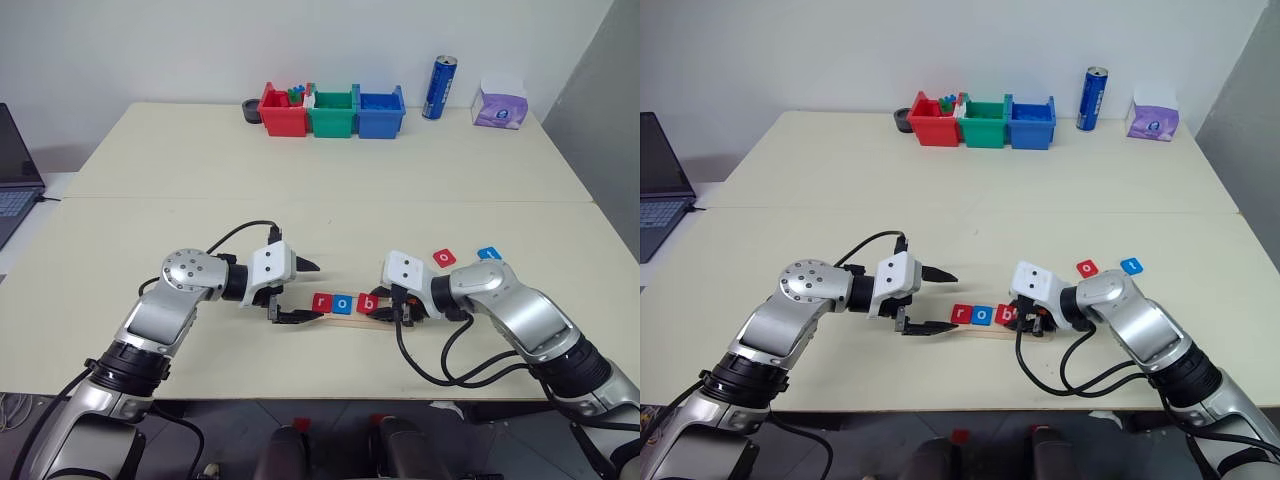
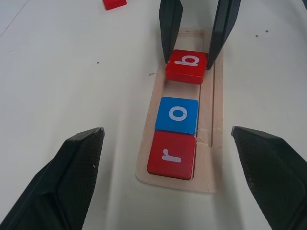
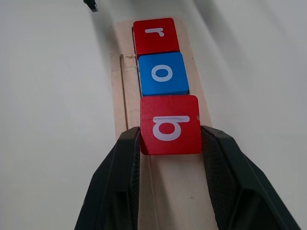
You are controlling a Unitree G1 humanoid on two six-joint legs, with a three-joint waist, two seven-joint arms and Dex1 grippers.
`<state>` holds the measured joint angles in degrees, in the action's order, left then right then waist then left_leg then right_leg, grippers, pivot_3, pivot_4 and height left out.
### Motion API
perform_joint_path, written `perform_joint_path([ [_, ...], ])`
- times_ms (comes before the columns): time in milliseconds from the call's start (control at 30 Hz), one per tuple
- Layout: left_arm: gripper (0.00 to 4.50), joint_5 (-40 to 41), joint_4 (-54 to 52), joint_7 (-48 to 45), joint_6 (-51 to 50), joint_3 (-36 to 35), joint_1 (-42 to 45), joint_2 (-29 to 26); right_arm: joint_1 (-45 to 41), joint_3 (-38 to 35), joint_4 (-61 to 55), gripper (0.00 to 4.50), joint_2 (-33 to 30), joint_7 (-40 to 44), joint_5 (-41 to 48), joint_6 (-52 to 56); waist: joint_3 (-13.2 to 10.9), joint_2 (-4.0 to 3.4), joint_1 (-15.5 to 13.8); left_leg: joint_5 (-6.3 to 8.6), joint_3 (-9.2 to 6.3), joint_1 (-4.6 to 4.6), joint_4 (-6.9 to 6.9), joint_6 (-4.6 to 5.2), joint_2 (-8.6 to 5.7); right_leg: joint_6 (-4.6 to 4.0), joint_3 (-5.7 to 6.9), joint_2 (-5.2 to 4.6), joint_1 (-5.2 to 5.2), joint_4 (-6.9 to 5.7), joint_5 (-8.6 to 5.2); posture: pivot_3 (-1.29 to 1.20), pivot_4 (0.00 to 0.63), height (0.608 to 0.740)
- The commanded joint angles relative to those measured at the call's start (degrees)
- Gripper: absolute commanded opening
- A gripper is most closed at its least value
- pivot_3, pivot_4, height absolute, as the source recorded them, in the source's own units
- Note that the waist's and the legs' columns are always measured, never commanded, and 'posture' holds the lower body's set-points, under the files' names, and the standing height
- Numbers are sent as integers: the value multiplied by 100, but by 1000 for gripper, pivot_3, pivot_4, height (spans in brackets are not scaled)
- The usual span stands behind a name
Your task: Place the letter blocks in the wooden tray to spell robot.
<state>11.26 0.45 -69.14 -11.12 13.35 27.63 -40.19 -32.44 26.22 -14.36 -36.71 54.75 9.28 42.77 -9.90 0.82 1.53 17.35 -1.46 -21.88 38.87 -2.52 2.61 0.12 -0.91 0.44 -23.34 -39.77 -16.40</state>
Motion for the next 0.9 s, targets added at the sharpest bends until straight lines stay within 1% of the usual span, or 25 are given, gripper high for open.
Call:
perform_joint_path([
  [33, 4500, 24, -130, 58, 79, -147, -36, 2, -142, 53, -22, 1465, 57, 74, -99, -151, 0, 0, 0, 0, 0, 0, 0, 0, 0, 0, 0, 0, 0, -1, 0, 0, 150, 740],
  [433, 4500, -11, 14, 55, 248, -129, -48, -4, -247, 145, 68, 1465, 141, 199, -246, -206, 0, 0, 0, 0, 0, 0, 0, 0, 0, 0, 0, 0, -1, -2, 0, 0, 150, 740],
  [467, 4500, -14, 23, 56, 260, -127, -48, -3, -259, 144, 82, 2193, 149, 205, -252, -207, 0, 0, 0, 0, 0, 0, 0, 0, 0, 0, 0, 0, -1, -2, 0, 0, 150, 740],
  [533, 4500, -26, 50, 60, 287, -121, -48, 3, -288, 130, 112, 2813, 169, 213, -266, -211, 0, 0, 1, 0, 0, 0, 0, 0, 0, 0, 0, 0, -1, -2, 0, 0, 150, 740],
  [600, 4500, -39, 78, 67, 316, -117, -48, 11, -326, 108, 134, 3554, 179, 221, -279, -224, 0, 0, 1, 0, 1, 1, 1, 0, 0, 0, 0, 0, -2, -5, 0, 0, 150, 740],
  [700, 4500, -49, 96, 83, 342, -113, -59, 23, -381, 23, 69, 4471, 145, 239, -259, -209, 0, 0, 1, 0, 0, 0, 1, 0, 0, 0, 1, 0, -3, -6, 0, 0, 150, 740],
  [800, 4500, -51, 113, 105, 376, -118, -85, 23, -394, -245, -333, 4471, 20, 299, -42, 19, 0, 0, 1, 0, 1, -1, 1, 0, 0, 0, -1, -1, -4, -6, 0, 0, 150, 740],
  [900, 4500, -40, 107, 123, 391, -143, -117, 28, -214, -520, -837, 4471, -80, 249, 183, 247, 0, 0, -1, 0, 0, -1, 1, 0, 0, 0, 0, -1, -4, -7, 0, 0, 150, 740],
])
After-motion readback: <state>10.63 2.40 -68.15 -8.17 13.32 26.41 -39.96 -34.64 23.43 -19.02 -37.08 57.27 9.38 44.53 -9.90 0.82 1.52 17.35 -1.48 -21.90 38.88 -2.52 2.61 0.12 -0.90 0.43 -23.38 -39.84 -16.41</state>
